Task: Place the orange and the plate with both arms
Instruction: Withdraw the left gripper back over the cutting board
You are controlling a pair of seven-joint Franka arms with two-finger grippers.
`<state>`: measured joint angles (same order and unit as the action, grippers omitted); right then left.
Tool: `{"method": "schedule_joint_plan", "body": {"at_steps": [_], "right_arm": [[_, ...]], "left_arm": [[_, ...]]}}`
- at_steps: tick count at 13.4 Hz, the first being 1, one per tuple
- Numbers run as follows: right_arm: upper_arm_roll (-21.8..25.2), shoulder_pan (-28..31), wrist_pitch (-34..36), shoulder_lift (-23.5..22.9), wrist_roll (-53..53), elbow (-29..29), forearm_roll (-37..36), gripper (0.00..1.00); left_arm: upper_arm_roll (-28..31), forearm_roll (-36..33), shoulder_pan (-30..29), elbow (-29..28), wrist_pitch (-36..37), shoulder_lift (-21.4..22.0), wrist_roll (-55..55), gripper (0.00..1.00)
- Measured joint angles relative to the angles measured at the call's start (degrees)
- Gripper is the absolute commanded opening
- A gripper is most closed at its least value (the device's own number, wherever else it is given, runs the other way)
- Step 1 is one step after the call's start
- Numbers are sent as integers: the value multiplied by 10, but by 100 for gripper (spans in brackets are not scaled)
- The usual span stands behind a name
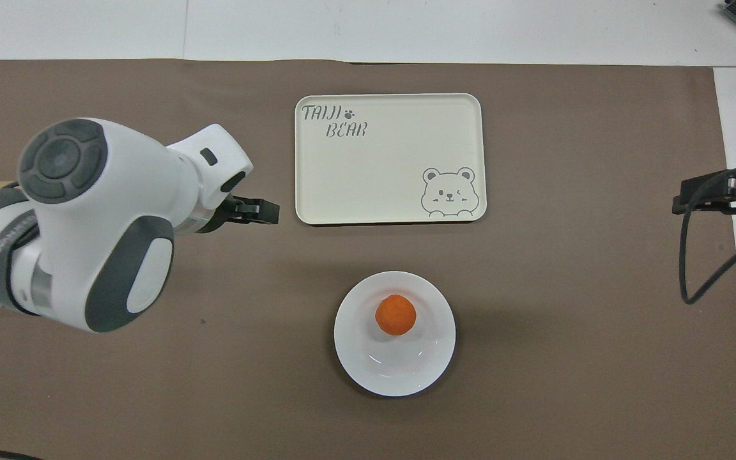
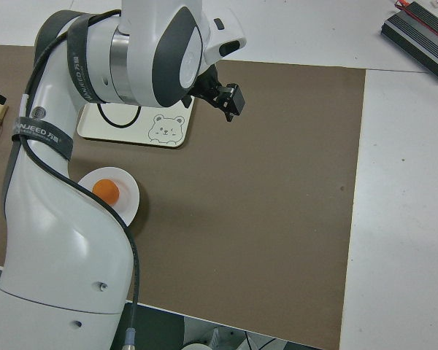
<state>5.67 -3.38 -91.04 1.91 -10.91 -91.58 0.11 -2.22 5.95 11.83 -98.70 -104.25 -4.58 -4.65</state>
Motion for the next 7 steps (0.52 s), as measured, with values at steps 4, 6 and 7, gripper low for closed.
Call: {"method": "schedule_joint_plan", "body": {"at_steps": [4, 6, 7], "right_arm": [[0, 0, 0, 0, 0, 0, 0, 100], [0, 0, 0, 0, 0, 0, 0, 100], [0, 0, 0, 0, 0, 0, 0, 100]], "left_arm": [[1, -28, -56, 69, 125, 1, 15, 100], [1, -32, -64, 98, 166, 2, 15, 100], [2, -32, -64, 105, 175, 3, 15, 100]]}}
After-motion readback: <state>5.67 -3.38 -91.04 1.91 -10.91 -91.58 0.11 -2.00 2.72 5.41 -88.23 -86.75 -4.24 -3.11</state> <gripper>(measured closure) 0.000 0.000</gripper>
